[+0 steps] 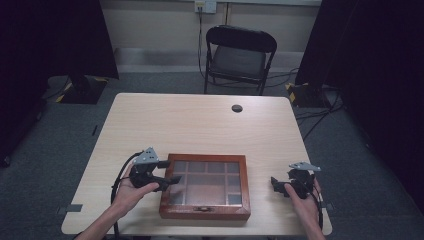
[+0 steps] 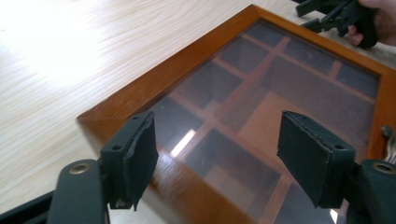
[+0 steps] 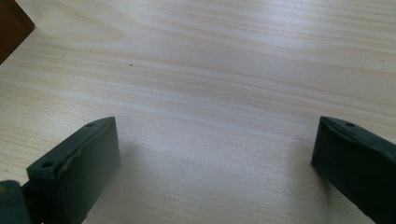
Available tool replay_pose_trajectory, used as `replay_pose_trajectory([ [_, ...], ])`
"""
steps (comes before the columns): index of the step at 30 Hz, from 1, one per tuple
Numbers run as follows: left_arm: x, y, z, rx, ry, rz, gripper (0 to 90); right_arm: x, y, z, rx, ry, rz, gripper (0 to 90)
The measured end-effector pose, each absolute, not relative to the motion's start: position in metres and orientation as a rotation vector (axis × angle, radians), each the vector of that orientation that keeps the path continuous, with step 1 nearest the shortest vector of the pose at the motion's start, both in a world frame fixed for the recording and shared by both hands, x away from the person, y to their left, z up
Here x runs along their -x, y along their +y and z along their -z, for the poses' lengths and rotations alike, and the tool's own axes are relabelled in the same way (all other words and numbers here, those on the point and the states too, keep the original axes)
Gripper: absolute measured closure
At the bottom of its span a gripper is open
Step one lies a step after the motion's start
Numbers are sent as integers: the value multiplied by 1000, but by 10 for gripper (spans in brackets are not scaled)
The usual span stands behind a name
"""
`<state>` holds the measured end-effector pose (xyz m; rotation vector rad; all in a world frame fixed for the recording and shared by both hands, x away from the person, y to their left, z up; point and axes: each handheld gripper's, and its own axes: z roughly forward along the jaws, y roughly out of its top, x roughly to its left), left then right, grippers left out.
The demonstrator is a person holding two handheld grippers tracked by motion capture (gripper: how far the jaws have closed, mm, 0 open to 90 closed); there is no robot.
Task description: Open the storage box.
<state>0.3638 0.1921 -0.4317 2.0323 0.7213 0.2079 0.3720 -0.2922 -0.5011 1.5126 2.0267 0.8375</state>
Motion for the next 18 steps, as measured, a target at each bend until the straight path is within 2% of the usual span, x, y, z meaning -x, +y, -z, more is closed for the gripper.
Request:
replay_pose_trajectory([
  [6, -367, 173, 423, -2056, 673, -182, 294, -372, -292, 501, -1513, 2027, -837, 1],
  [12, -361, 149, 425, -2065, 607, -121, 339, -372, -292, 501, -1516, 2024, -839, 1],
  [18, -349, 143, 428, -2083, 562, -74, 378, -372, -292, 501, -1516, 2024, -839, 1],
])
